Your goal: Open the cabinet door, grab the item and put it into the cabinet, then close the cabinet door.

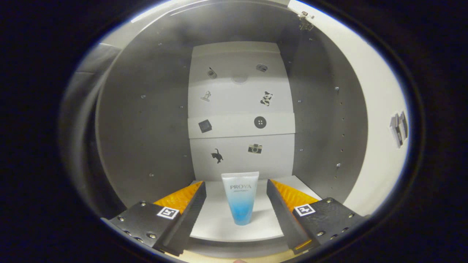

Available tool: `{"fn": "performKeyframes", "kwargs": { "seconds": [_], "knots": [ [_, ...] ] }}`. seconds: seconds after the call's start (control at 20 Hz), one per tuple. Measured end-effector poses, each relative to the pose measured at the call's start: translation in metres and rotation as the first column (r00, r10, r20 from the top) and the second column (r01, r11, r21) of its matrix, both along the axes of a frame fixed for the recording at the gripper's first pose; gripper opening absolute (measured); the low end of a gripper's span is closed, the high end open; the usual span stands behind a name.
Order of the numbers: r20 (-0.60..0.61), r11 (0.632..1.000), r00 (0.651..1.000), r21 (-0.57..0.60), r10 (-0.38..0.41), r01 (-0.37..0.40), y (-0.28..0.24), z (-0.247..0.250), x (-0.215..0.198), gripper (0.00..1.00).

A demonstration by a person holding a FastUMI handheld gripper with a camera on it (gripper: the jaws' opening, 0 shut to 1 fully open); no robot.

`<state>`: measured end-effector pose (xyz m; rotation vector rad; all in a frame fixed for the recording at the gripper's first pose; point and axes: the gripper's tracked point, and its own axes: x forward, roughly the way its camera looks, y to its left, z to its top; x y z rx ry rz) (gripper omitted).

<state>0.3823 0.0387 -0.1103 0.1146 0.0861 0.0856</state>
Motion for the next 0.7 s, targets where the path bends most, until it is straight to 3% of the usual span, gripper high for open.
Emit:
{"fn": "performKeyframes", "kwargs": {
  "seconds": [0.4,0.7],
  "knots": [
    [0.037,1.000,0.999,-0.020,0.000,0.001,-0.002,0.033,-0.133,0.99],
    [0.054,0.998,0.997,-0.028,-0.046,0.047,-0.026,0.054,-0.245,0.99]
  ]
}}
